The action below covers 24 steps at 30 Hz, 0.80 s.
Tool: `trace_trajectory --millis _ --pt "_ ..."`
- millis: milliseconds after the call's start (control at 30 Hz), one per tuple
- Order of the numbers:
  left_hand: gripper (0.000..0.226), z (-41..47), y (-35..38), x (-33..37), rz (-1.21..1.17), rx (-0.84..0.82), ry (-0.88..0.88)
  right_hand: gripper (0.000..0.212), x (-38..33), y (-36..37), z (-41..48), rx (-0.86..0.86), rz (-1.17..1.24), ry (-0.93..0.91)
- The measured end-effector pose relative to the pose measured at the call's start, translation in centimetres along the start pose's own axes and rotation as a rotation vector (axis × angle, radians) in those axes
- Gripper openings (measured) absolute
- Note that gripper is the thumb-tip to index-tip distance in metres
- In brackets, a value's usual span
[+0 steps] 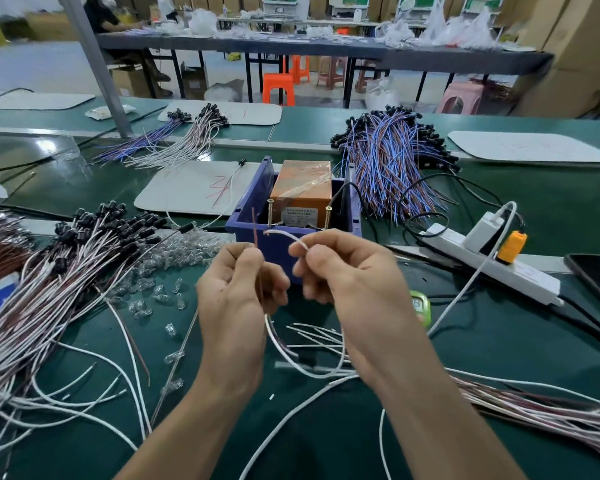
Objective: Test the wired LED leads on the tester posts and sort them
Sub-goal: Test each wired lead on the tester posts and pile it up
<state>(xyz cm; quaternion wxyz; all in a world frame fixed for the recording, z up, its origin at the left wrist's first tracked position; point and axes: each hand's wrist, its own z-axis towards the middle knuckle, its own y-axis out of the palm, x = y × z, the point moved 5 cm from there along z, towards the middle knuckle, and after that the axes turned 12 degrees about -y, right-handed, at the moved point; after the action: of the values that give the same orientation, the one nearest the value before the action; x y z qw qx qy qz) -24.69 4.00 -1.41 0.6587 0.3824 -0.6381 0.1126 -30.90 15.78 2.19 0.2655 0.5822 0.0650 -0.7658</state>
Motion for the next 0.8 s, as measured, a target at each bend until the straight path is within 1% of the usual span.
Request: trace_trajectory --millis 100,200,267,300,400,467,500,567,600,633,667,700,733,767,800 --pt "0.033 -0.3 0.7 0.2 0.086 -0.14 -0.056 0.033 -0.4 0.5 -0.1 0.072 0.019 -0.052" --pt "0.022 -0.4 1.0 0.2 0.193 -0.265 -0.114 0.031 -1.4 0.5 0.7 0.138 -0.066 -0.103" --pt "0.024 -0.7 1.5 0.0 0.199 -0.336 -0.189 0.032 -2.5 0.6 1.5 0.155 -0.059 -0.111" --pt "0.029 -0.8 1.7 -0.1 0.147 -0.359 -0.245 0.033 -3.1 0.6 1.9 0.159 -0.04 -0.117" --pt "0.046 -1.1 2.1 -0.2 -0.118 -0.38 -0.432 0.028 -4.6 0.1 2.0 0.138 0.055 -0.14" --pt "0.055 -1.4 2.1 0.1 -0.239 -0.403 -0.436 0.022 -4.7 -0.2 1.0 0.118 0.103 -0.109" --pt "0.057 -1.5 1.9 0.3 -0.316 -0.391 -0.419 0.024 -4.2 -0.4 0.1 0.115 0.099 -0.074" --pt "0.061 -1.6 1.0 0.5 -0.479 -0.308 -0.4 0.03 -3.0 -0.3 -2.2 0.081 0.077 0.013" --pt "0.063 -1.8 0.4 0.6 -0.548 -0.269 -0.382 0.027 -2.2 -0.1 -3.5 0.028 0.005 0.048" --pt "0.065 -2.0 -0.1 0.7 -0.599 -0.237 -0.354 0.032 -1.6 0.2 -4.8 -0.061 -0.129 0.073" --pt "0.065 -2.2 -0.7 0.7 -0.629 -0.208 -0.321 0.048 -0.9 0.6 -6.3 -0.174 -0.285 0.103" --pt "0.065 -2.5 -1.3 0.7 -0.647 -0.18 -0.289 0.07 -0.2 0.9 -7.6 -0.278 -0.429 0.132" --pt "0.064 -2.8 -1.9 0.7 -0.656 -0.157 -0.264 0.082 0.4 0.9 -8.7 -0.349 -0.562 0.148" --pt "0.062 -3.1 -2.3 0.6 -0.66 -0.142 -0.244 0.081 0.7 0.9 -9.5 -0.394 -0.646 0.146" --pt "0.058 -3.4 -2.6 0.4 -0.66 -0.135 -0.229 0.067 0.8 0.8 -10.0 -0.424 -0.672 0.13"
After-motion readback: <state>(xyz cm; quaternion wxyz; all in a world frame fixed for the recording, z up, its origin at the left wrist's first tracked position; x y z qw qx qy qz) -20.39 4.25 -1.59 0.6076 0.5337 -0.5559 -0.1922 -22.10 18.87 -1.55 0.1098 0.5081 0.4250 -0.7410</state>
